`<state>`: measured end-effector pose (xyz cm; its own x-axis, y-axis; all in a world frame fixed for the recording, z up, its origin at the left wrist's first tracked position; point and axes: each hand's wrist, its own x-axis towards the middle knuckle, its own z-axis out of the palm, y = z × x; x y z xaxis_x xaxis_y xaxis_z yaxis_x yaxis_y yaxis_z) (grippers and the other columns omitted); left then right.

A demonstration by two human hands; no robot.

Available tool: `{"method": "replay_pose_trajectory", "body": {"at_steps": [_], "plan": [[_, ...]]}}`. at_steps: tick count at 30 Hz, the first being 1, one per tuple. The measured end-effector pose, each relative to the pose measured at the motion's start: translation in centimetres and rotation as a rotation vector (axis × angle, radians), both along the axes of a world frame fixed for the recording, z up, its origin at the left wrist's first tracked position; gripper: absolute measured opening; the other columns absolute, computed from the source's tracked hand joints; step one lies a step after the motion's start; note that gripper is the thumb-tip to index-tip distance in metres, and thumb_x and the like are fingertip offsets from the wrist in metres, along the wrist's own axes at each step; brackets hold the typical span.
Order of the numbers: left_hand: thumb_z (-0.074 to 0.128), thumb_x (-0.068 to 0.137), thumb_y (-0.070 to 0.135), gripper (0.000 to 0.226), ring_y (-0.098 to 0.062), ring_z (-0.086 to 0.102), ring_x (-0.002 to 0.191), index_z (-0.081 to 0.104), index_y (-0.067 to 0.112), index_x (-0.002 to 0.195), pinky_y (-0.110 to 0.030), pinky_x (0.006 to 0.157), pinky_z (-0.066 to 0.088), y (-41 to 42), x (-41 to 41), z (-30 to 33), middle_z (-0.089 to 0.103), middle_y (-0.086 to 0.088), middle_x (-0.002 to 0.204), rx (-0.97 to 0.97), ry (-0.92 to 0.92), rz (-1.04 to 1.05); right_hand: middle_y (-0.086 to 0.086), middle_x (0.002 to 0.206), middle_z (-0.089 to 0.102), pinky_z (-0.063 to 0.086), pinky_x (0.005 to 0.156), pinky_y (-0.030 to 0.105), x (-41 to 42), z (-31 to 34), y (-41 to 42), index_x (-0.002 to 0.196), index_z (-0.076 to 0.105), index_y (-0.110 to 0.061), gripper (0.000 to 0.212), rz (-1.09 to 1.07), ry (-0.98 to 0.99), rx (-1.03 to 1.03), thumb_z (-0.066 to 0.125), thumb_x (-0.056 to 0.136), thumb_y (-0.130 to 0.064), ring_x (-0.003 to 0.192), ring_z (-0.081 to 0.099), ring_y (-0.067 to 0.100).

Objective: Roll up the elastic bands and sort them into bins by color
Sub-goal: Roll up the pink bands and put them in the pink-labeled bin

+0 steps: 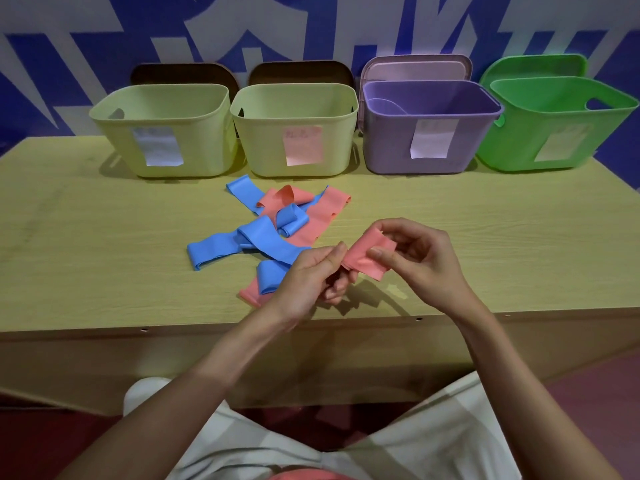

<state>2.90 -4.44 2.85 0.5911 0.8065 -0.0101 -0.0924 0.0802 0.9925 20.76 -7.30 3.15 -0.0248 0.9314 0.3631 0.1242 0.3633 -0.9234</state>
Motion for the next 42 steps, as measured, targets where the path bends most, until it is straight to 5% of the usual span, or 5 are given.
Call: {"method": "replay_pose_trajectory", "body": {"at_steps": [4,14,24,35,42], "plan": [[0.043,0.101,0.016,0.030,-0.006,0.044,0.051,0.057,0.002,0.079,-0.014,0.052,0.035,0.3,-0.5,-0.2,0.054,-0.001,0.062,0.378,0.250,0.157,-0.008,0.075,0.070,0.052,0.062,0.017,-0.2,-0.1,0.1,0.094,0.064,-0.010,0.018,-0.042,0.047,-0.013,0.070,0.077,-0.009,0.067,0.062,0.002],[0.054,0.095,0.023,0.023,-0.011,0.049,0.062,0.062,0.003,0.089,-0.030,0.061,0.042,0.4,-1.0,-0.4,0.055,-0.003,0.071,0.700,0.433,0.147,0.005,0.077,0.066,0.053,0.063,0.021,-0.3,0.0,0.4,0.090,0.064,-0.010,0.019,-0.026,0.000,-0.027,0.073,0.074,-0.017,0.068,0.061,0.010],[0.042,0.100,0.010,0.025,-0.008,0.044,0.055,0.052,0.012,0.077,-0.026,0.057,0.041,0.5,-1.8,0.4,0.048,0.002,0.062,0.585,0.433,0.043,0.008,0.096,0.067,0.052,0.074,0.036,1.7,1.7,0.8,0.113,0.065,-0.004,0.035,0.074,-0.257,0.041,0.073,0.080,-0.012,0.085,0.063,0.021],[0.037,0.099,0.028,0.034,-0.015,0.038,0.053,0.048,0.005,0.077,-0.021,0.049,0.032,1.1,-2.2,2.2,0.038,-0.006,0.064,-0.197,0.026,-0.212,0.005,0.085,0.068,0.051,0.066,0.023,0.5,2.8,1.9,0.108,0.067,0.000,0.027,0.114,-0.150,-0.015,0.068,0.082,-0.005,0.075,0.061,0.010],[0.053,0.096,0.008,0.013,-0.007,0.062,0.069,0.066,0.009,0.096,-0.022,0.065,0.050,3.2,-1.7,1.4,0.066,0.004,0.082,0.324,0.246,0.290,0.005,0.068,0.067,0.045,0.056,0.022,0.5,3.8,4.1,0.090,0.070,0.004,0.022,0.012,-0.174,-0.130,0.073,0.081,-0.016,0.057,0.054,0.010]]}}
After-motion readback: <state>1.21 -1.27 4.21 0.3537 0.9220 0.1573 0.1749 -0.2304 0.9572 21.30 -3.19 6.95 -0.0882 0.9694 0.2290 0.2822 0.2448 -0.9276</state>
